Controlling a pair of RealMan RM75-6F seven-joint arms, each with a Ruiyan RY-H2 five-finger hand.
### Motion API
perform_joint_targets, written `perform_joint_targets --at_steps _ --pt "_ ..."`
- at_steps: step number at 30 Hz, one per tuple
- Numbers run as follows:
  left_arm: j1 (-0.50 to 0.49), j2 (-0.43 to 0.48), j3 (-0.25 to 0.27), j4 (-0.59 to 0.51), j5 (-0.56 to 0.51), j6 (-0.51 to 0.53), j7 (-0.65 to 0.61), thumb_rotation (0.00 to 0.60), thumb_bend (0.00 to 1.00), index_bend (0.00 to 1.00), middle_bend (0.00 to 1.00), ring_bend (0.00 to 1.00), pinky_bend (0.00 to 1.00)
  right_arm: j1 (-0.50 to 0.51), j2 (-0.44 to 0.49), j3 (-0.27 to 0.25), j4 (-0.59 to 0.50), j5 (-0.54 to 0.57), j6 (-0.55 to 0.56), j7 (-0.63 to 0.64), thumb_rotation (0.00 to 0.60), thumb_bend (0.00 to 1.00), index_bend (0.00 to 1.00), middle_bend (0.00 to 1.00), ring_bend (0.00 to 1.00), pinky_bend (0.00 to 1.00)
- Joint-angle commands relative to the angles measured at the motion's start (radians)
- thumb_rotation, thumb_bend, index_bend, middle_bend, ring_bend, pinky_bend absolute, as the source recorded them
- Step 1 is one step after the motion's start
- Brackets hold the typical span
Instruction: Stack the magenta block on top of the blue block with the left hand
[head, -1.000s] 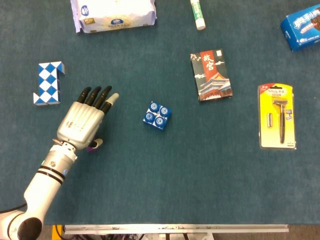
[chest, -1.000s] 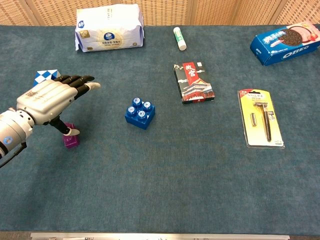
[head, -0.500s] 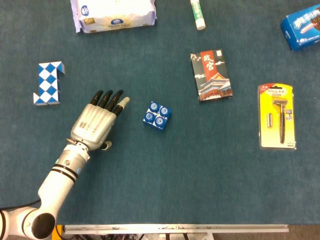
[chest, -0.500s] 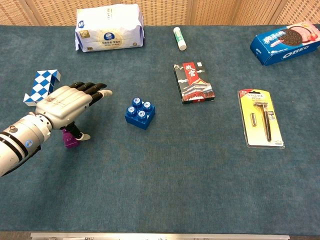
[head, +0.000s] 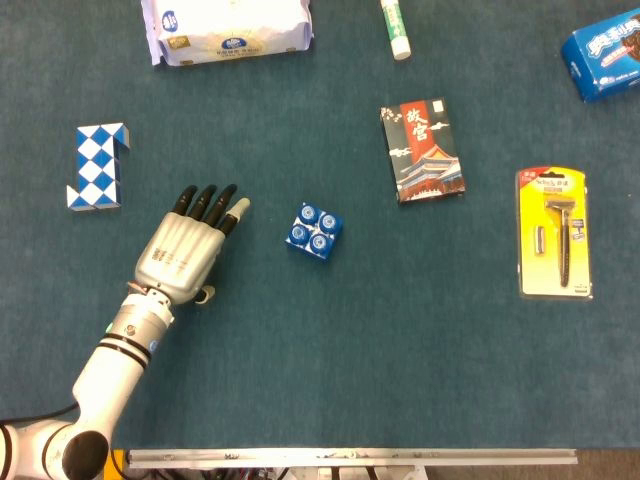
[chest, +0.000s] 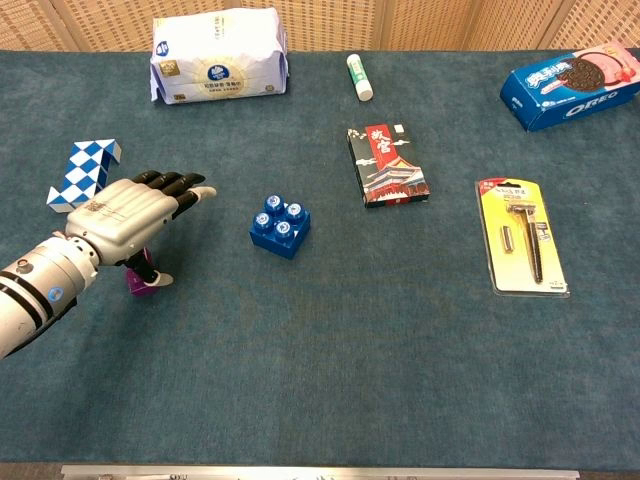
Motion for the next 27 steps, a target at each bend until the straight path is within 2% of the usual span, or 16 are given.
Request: perform_joint_targets --at_steps 1,14,27 --pt "0.01 0.007 0.011 -0.009 0.008 0.015 -0.01 0.6 0.1 0.04 0.0 0.0 0.07 0.0 0.0 0.0 0.001 0.0 -0.001 -0.004 0.6 0.0 0.0 0.08 0.0 0.27" --pt "0.038 0.043 0.036 -0.037 0.051 0.052 -0.067 0.6 0.1 0.04 0.0 0.0 0.07 0.0 0.0 -0.001 -0.003 0.002 -0.006 -0.01 0.6 0.0 0.0 0.08 0.0 0.27" --pt "0.008 0.015 -0.003 0.009 0.024 0.021 -0.078 0.6 0.1 0.04 0.0 0.0 0.07 0.0 0.002 0.001 -0.003 0.009 -0.01 -0.011 0.6 0.0 0.0 0.08 0.0 0.27"
